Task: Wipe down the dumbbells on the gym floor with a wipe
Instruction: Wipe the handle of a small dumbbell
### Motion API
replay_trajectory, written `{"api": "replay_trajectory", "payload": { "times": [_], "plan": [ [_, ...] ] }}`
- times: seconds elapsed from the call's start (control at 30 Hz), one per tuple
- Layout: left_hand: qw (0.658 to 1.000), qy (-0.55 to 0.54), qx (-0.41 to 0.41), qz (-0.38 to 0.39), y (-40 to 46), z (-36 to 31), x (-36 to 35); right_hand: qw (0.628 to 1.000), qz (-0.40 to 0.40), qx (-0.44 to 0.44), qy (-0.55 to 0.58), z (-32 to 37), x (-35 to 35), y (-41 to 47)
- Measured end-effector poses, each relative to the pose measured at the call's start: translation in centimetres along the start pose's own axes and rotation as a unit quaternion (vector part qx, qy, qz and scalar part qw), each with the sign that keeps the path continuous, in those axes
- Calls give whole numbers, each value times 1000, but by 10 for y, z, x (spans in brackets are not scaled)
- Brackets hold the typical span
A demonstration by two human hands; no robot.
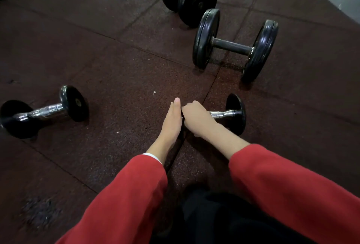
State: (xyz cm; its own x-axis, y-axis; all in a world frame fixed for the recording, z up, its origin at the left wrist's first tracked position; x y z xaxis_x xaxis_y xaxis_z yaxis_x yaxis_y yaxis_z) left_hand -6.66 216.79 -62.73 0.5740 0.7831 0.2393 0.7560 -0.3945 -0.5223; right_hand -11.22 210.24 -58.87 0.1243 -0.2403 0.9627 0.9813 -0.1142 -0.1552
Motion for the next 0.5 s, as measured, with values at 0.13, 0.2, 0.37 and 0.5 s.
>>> {"api": "replay_trajectory", "payload": {
  "times": [0.13,0.2,0.37,0.5],
  "plan": [
    [1000,-12,6,-4,2,0,0,992,-116,18,44,-6,-41,-20],
    [1000,-19,4,-2,1,-1,0,986,-153,47,48,-9,-52,-30],
    [1000,-20,4,8,-2,-5,1,987,-121,93,-52,-35,-70,-45],
    [1000,-17,2,4,0,-5,1,980,-191,45,-31,-32,-53,-45]
  ]
}}
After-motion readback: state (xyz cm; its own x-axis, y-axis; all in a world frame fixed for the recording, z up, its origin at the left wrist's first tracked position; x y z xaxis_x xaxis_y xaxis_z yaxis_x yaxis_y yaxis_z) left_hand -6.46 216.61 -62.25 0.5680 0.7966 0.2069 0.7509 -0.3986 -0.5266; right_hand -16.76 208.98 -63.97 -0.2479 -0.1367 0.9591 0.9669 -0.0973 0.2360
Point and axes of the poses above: each hand's wrist, its own y-axis towards the middle knuckle, its own x-axis out of the back of the hand, z = x × y, the point moved 1 cm from there along y, towards the middle knuckle, and after that the axes turned 8 degrees about x, right-handed, at the moved point
